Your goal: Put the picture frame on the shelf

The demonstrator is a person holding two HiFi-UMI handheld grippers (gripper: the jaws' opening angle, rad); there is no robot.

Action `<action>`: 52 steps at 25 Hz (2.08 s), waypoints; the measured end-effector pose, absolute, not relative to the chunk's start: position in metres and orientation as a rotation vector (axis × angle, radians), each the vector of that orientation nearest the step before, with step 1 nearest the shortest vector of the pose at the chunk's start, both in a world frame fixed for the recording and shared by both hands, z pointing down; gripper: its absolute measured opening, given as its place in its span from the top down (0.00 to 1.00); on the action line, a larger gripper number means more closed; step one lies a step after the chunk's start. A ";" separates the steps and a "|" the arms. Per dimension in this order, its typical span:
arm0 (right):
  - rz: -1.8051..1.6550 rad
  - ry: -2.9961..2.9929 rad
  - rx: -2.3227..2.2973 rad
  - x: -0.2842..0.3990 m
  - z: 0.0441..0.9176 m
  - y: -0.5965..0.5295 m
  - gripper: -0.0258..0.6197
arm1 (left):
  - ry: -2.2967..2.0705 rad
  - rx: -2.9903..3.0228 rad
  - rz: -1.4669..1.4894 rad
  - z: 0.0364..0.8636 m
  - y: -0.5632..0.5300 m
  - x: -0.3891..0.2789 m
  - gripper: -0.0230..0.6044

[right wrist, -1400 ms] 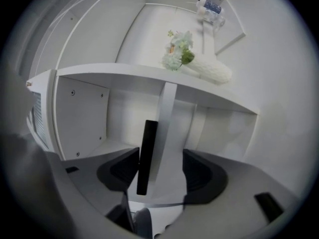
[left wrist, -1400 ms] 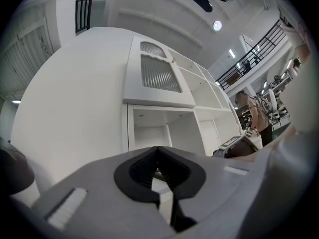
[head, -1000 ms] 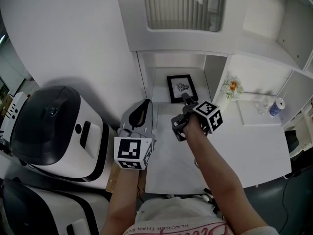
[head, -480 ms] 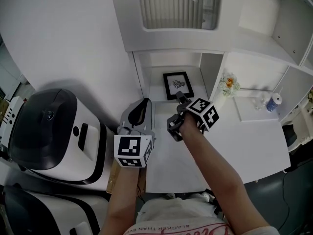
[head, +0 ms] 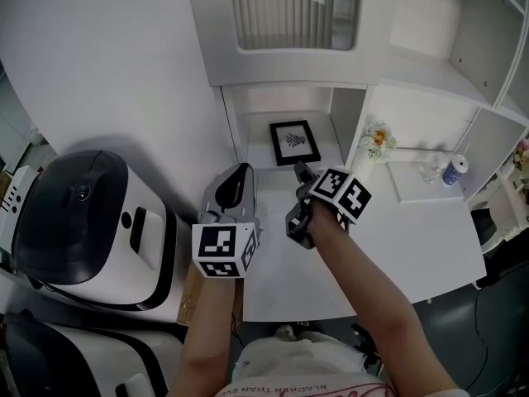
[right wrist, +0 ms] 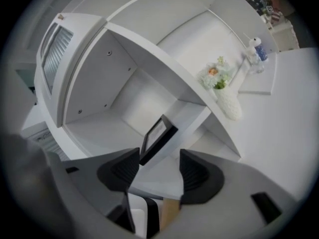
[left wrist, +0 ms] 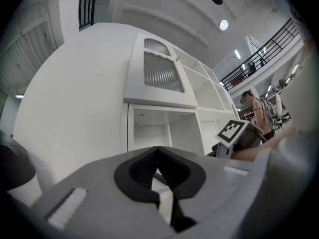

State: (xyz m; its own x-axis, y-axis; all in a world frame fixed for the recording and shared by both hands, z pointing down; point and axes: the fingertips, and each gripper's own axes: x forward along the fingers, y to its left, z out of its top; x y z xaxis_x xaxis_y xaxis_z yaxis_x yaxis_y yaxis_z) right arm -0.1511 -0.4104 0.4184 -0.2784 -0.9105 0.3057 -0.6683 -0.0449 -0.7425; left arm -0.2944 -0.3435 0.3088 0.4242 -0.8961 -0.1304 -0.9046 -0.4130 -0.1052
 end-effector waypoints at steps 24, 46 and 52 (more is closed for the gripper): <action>0.083 2.553 -1.765 -0.100 0.259 -0.295 0.95 | 1.588 -2.411 0.121 0.257 -0.293 -0.258 0.95; 0.393 2.470 -1.837 -0.053 0.212 -0.269 0.95 | 1.638 -2.321 0.164 0.224 -0.281 -0.274 0.95; 0.409 2.481 -1.828 -0.052 0.210 -0.270 0.95 | 1.624 -2.321 0.161 0.220 -0.284 -0.268 0.95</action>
State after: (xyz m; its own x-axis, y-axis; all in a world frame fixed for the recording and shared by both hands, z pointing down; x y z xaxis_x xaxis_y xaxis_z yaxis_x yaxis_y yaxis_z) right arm -0.0515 -0.2696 0.2098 -0.3084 -0.9339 -0.1810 -0.9426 0.2743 0.1905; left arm -0.2683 -0.2838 0.2204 0.3534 -0.8980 -0.2623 -0.9320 -0.3136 -0.1818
